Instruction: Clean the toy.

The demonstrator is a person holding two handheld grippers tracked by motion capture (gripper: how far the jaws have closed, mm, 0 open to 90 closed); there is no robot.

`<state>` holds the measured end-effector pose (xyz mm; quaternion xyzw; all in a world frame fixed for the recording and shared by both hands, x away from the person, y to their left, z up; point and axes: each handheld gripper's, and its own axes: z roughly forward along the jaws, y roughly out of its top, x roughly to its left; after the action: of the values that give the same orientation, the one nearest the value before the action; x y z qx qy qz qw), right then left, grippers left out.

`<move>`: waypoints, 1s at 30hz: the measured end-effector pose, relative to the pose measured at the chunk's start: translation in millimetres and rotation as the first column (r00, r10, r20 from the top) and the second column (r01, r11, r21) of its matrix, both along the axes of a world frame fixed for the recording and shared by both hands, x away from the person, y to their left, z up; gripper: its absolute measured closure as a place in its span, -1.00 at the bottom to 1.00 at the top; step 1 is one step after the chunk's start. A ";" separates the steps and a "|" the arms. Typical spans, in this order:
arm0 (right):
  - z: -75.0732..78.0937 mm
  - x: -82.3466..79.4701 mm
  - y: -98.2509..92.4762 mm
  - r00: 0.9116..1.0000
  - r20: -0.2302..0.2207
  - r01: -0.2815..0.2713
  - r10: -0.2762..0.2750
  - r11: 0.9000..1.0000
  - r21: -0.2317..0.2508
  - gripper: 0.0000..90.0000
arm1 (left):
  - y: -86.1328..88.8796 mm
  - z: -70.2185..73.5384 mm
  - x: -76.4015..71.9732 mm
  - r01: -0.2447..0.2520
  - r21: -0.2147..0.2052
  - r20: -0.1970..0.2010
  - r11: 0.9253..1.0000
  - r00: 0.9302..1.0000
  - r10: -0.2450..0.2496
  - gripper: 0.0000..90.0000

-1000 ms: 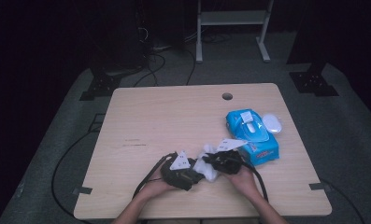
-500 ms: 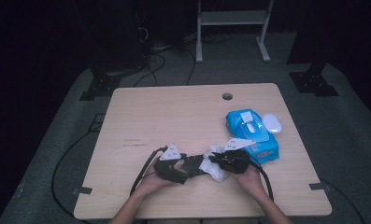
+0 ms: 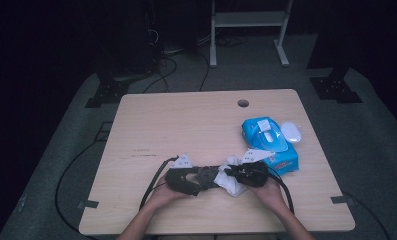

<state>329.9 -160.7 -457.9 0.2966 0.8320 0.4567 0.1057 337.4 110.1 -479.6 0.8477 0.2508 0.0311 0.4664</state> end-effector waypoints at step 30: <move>-1.2 -27.6 -24.3 0.999 0.017 -0.040 0.040 0.999 -0.034 0.78 | 4.5 -2.1 16.9 -0.039 -0.101 -0.196 0.994 0.980 0.018 -0.38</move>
<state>302.3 -185.0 -459.0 0.2740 0.8444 0.4472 0.1089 354.3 114.6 -481.7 0.8174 0.3088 -0.0587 0.4828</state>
